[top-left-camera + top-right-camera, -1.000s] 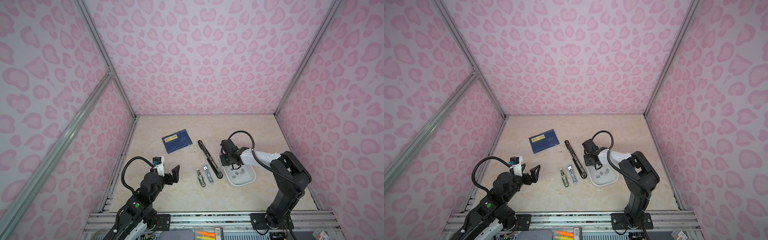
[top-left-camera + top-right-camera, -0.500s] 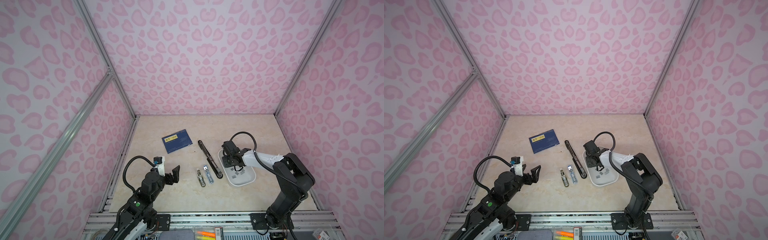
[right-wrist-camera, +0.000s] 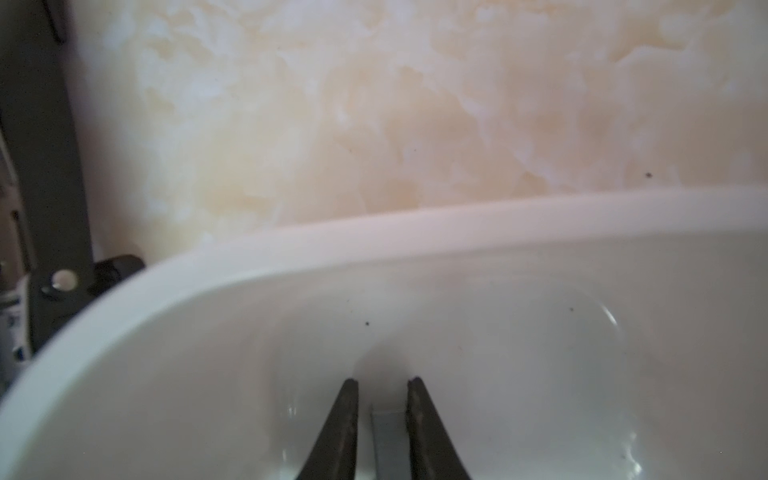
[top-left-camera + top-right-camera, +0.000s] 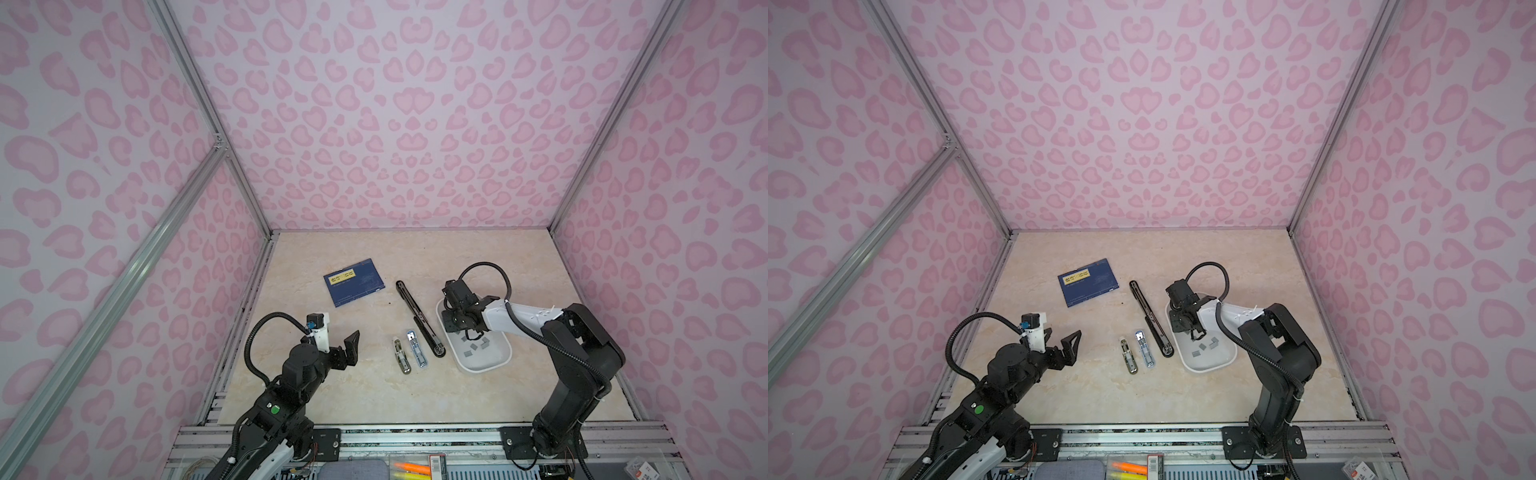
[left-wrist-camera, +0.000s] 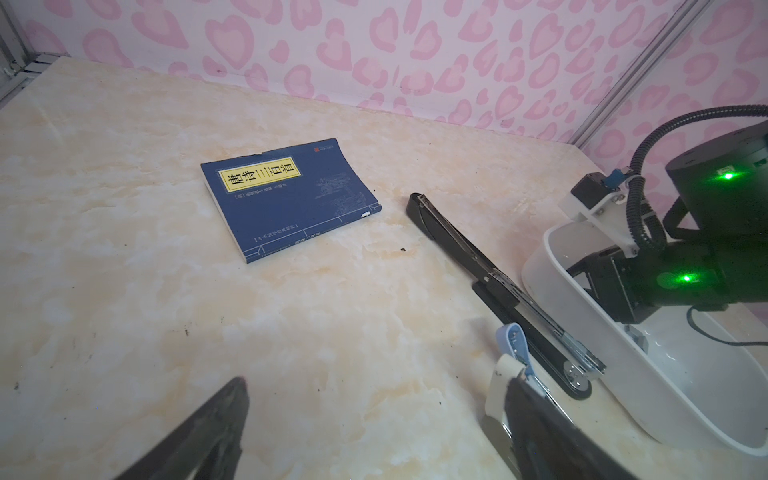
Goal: Load the staples into the stapler
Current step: 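Close the right gripper on a grey staple block in the tray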
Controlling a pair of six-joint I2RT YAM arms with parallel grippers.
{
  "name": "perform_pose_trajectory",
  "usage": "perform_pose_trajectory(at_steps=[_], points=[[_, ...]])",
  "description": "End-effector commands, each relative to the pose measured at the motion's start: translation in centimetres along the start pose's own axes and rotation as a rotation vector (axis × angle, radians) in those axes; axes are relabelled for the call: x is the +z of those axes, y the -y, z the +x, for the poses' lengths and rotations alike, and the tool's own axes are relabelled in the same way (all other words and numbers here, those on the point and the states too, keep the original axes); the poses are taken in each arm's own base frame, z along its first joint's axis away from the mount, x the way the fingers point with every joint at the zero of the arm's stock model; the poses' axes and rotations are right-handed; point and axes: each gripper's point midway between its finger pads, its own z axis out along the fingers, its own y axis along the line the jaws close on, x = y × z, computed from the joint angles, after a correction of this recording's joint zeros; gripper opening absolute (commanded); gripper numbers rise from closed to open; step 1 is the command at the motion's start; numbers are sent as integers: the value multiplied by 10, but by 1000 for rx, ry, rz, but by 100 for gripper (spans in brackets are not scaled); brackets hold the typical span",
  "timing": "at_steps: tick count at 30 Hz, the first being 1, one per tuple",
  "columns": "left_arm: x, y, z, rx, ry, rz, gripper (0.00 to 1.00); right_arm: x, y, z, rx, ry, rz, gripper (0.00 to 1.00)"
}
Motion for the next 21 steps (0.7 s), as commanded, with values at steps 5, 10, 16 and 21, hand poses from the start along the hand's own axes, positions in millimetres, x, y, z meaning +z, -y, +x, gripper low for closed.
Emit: perform_pose_trajectory(at_steps=[5,10,16,21], points=[[-1,3,-9,-7,31,11,97,3,5,17,-4,-65,17,20],[-1,3,-8,-7,28,9,97,0,5,17,-4,-59,17,25],[0,3,-8,-8,26,8,97,-3,5,17,-4,-49,7,29],[0,3,-8,-6,24,8,97,-3,3,18,-2,-53,-10,28]])
